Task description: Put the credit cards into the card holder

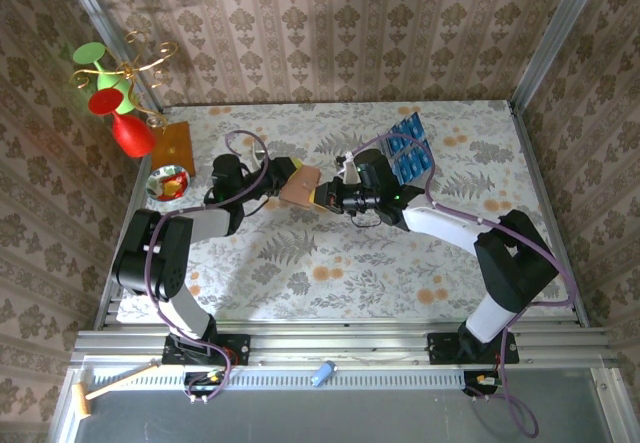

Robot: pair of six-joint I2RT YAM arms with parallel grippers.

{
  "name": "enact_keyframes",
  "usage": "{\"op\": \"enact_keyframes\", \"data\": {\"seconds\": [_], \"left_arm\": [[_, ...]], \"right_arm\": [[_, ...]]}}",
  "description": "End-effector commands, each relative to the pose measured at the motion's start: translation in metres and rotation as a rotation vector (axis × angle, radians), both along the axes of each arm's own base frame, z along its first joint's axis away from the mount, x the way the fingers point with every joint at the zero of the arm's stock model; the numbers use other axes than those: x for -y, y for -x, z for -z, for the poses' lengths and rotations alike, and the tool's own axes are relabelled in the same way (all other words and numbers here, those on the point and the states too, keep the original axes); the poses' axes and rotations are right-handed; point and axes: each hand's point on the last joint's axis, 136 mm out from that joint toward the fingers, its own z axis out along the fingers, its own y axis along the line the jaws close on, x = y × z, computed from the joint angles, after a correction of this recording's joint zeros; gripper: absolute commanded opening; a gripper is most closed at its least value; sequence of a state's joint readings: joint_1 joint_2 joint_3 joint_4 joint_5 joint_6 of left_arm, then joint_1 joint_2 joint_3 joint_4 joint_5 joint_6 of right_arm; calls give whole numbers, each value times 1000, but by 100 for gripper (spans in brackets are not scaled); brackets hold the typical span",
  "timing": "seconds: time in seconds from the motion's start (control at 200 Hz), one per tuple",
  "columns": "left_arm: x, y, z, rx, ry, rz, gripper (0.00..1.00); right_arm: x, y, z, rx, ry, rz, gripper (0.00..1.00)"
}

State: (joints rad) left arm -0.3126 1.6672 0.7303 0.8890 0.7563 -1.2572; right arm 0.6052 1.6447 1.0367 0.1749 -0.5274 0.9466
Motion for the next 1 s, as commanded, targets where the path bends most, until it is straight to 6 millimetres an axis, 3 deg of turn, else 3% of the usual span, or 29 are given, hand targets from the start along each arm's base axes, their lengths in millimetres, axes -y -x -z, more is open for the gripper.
{"op": "enact_keyframes", "data": {"seconds": [0.0,0.175,0.36,0.615,0.635,0.725,0.995], "left_arm": [[-2,6,-10,69,-21,12,5],[-13,12,-5,103,-152,-43,0],[-25,21,-4,166,-375,-144,0],[-33,24,-11,195,-485,-270,0],[-23,30,-12,202,-483,-250,0],[-20,30,-15,196,-484,-261,0],[-15,29,-21,191,-465,-293,0]], "right_arm": [[19,-2,5,4,58,40,32],[59,4,15,-13,223,126,56],[71,6,13,-9,331,176,63],[48,2,-7,77,364,172,70],[45,2,-9,84,358,169,70],[34,0,-13,98,344,157,71],[4,-4,-12,110,329,118,71]]}}
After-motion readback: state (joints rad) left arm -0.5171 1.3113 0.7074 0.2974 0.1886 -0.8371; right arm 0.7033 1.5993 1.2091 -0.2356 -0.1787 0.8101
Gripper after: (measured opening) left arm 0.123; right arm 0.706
